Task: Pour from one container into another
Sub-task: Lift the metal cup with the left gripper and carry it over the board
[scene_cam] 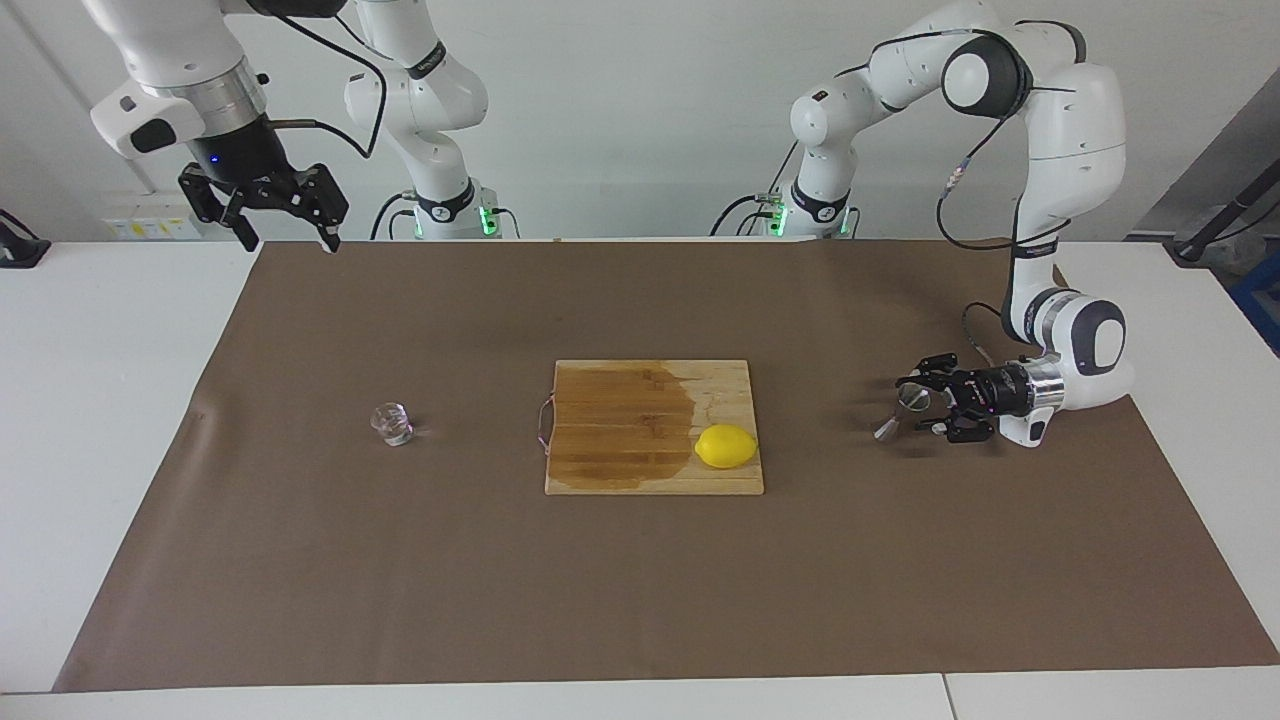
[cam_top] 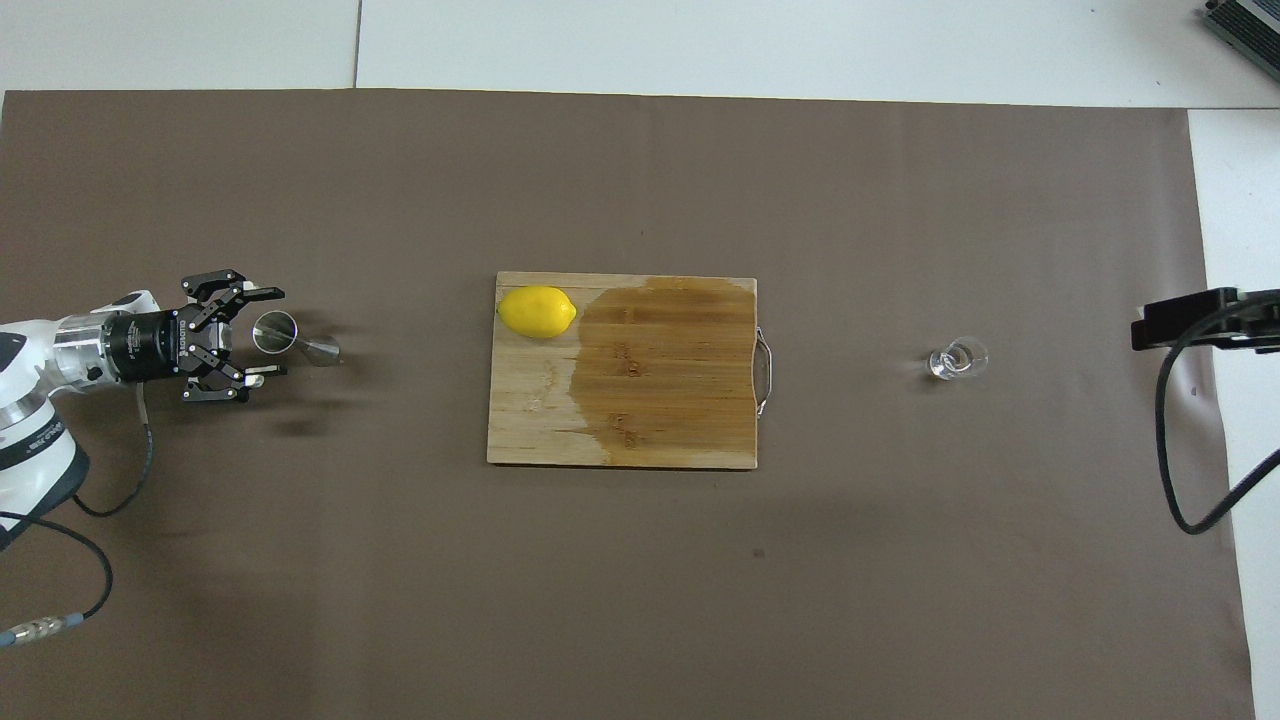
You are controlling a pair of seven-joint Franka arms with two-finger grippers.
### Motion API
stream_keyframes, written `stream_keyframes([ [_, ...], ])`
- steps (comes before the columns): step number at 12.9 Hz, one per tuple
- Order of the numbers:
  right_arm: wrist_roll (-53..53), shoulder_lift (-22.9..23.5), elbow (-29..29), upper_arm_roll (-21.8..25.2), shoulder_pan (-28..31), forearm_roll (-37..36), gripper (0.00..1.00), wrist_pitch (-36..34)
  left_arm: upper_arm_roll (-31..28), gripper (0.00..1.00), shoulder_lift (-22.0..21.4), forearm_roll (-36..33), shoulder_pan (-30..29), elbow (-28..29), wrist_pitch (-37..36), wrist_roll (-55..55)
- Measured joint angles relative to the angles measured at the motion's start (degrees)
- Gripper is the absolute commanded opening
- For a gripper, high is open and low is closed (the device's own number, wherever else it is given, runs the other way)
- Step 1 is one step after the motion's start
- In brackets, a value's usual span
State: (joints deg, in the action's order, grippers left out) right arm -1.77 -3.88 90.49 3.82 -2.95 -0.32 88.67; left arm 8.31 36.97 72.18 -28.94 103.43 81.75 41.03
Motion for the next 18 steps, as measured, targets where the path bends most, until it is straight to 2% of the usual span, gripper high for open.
stream_keyframes([
  [4, 0.00, 0.00, 0.00, 0.00, 0.00, 0.00, 1.00, 0.00, 0.02, 0.40, 0.04, 0.00, 0.00, 0.14, 0.35, -0.02],
  [6, 0.00, 0.00, 0.00, 0.00, 0.00, 0.00, 1.00, 0.00, 0.07, 0.37, 0.05, 0.00, 0.00, 0.19, 0.62, -0.03],
  [15, 0.00, 0.00, 0.00, 0.00, 0.00, 0.00, 1.00, 0.00, 3.22, 0.37, -0.02, 0.19, -0.11, -0.32, 0.82, -0.04],
  [18, 0.00, 0.00, 0.00, 0.00, 0.00, 0.00, 1.00, 0.00, 5.53, 0.37, -2.05, 1.50, 0.28, -0.71, 2.72, 0.19],
])
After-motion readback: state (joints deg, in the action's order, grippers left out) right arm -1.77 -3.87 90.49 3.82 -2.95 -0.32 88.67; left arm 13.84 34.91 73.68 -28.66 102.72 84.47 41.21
